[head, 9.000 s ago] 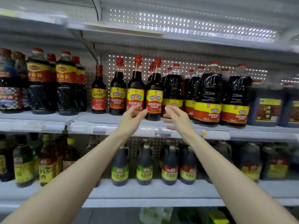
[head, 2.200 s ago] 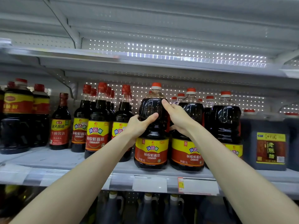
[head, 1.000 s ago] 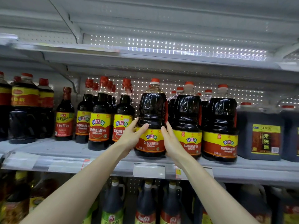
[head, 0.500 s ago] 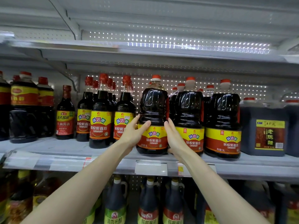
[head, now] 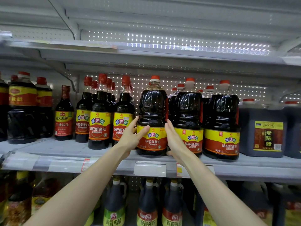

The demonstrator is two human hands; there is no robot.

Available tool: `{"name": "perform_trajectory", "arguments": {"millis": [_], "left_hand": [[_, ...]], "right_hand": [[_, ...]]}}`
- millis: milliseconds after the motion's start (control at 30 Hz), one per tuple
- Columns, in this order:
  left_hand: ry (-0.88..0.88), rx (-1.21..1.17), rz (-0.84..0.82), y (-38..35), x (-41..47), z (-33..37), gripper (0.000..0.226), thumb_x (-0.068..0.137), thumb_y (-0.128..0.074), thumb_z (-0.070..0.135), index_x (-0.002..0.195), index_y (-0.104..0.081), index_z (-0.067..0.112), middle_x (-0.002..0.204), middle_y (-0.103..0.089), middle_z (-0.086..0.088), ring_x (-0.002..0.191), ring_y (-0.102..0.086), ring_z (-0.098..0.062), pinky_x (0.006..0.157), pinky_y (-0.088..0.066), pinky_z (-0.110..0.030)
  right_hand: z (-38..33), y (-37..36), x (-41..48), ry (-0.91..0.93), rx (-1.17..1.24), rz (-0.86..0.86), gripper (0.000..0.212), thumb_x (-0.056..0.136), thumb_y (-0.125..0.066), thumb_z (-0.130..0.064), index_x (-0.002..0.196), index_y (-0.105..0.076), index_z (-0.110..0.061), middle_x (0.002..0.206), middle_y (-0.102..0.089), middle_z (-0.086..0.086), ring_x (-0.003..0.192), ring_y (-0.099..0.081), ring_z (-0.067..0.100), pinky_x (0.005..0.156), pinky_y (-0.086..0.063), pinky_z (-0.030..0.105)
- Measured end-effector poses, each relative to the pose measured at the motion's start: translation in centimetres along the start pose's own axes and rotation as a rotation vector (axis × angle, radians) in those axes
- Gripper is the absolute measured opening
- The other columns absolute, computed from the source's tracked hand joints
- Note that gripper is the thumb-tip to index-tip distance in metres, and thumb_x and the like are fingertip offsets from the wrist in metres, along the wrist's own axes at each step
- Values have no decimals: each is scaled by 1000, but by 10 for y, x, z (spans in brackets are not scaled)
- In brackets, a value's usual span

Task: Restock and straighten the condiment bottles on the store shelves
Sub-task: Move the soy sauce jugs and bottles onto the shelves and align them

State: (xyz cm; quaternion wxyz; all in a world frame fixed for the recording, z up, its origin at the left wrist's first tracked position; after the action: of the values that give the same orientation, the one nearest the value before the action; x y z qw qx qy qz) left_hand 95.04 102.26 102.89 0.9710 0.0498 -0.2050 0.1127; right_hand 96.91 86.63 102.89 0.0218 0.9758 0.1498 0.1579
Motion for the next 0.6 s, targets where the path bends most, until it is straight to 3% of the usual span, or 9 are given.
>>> {"name": "perform_trajectory", "arguments": {"millis": [300,500,600], "left_hand": [[-8,27,37,0,-1,0,75,87,-65,38,150,-22,38,143,-47,-9,127,-49,-26,88,-50,-41],[-22,51,52,0,0,0,76,86,-65,39,150,-23,37,143,-47,-9,129,-48,-27,96,-49,-46],[-18,39,47,-1,-2,1,75,88,-64,37,150,-23,36,142,-48,-8,128,-48,-26,93,-50,-42]], "right_hand": [[0,3,2,-5,26,9,50,100,-26,-55,148,-15,-50,157,-27,-5,141,-30,26,110,-26,60],[0,3,3,-19,29,18,50,99,-27,-57,148,-16,-51,156,-28,-4,141,-31,29,110,-26,65],[2,3,4,-23,25,22,51,99,-28,-57,148,-15,-51,157,-27,-4,141,-31,29,110,-27,64]]}}
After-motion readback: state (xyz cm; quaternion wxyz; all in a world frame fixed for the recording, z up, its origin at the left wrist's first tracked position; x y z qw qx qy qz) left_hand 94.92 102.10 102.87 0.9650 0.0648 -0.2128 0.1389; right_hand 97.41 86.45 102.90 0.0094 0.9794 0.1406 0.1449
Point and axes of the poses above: each hand's wrist, its own x-axis towards the middle knuckle, its own y-axis out of the back of the hand, z = x × y, the point moved 5 cm from there along x, towards the middle knuckle
